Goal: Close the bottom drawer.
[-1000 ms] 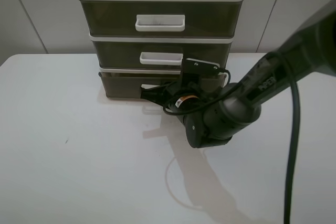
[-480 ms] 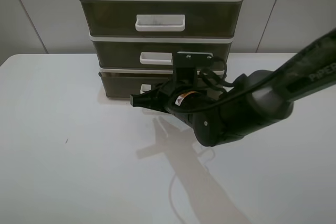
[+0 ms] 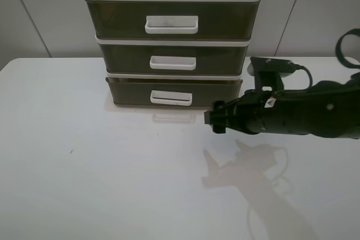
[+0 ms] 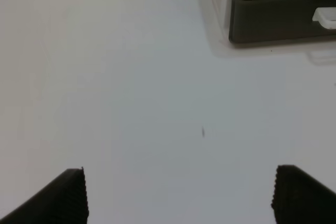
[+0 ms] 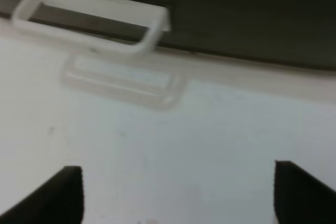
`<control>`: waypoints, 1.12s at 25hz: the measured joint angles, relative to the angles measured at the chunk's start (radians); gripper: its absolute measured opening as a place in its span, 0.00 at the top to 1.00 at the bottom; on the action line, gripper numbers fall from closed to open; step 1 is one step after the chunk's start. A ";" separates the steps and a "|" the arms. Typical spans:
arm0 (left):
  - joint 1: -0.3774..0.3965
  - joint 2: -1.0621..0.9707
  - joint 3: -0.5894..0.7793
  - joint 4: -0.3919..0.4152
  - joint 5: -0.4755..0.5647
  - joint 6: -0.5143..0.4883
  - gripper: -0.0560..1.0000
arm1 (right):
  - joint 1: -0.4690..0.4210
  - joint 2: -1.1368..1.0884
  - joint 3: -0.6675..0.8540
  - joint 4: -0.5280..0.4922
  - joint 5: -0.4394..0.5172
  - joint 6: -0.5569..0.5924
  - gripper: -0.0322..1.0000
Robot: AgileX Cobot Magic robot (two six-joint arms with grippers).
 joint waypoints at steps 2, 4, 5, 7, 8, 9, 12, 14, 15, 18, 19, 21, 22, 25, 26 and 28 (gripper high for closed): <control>0.000 0.000 0.000 0.000 0.000 0.000 0.27 | -0.098 -0.094 0.018 -0.009 0.103 -0.001 0.28; 0.000 0.000 0.000 0.000 0.000 0.000 0.27 | -0.184 -0.184 0.024 -0.034 0.195 -0.001 0.26; 0.000 0.000 0.000 0.000 0.000 0.000 0.27 | -0.227 -0.235 0.025 -0.050 0.248 0.002 0.26; 0.000 0.000 0.000 0.000 0.000 0.000 0.27 | -0.293 -0.337 0.025 -0.086 0.351 0.020 0.25; 0.000 0.000 0.000 0.000 0.000 0.000 0.27 | -0.321 -0.396 0.025 -0.107 0.392 0.027 0.25; 0.000 0.000 0.000 0.000 0.000 0.000 0.27 | -0.346 -0.459 0.025 -0.130 0.437 0.040 0.25; 0.000 0.000 0.000 0.000 0.000 0.000 0.27 | -0.405 -0.641 0.025 -0.201 0.555 0.096 0.25; 0.000 0.000 0.000 0.000 0.000 0.000 0.27 | -0.426 -0.760 0.021 -0.258 0.652 0.145 0.25; 0.000 0.000 0.000 0.000 0.000 0.000 0.27 | -0.432 -0.822 0.015 -0.294 0.701 0.166 0.25; 0.000 0.000 0.000 0.000 0.000 0.000 0.27 | -0.432 -0.983 -0.033 -0.387 0.866 0.235 0.25; 0.000 0.000 0.000 0.000 0.000 0.000 0.27 | -0.432 -1.033 -0.050 -0.412 0.916 0.244 0.25; 0.000 0.000 0.000 0.000 0.000 0.000 0.27 | -0.432 -1.115 -0.087 -0.443 1.000 0.254 0.25; 0.000 0.000 0.000 0.000 0.000 0.000 0.27 | -0.432 -1.152 -0.099 -0.453 1.028 0.254 0.25; 0.000 0.000 0.000 0.000 0.000 0.000 0.27 | -0.432 -1.246 -0.110 -0.463 1.088 0.254 0.25; 0.000 0.000 0.000 0.000 0.000 0.000 0.27 | -0.432 -1.274 -0.109 -0.468 1.093 0.254 0.25; 0.000 0.000 0.000 0.000 0.000 0.000 0.27 | -0.432 -1.320 -0.109 -0.498 1.096 0.254 0.25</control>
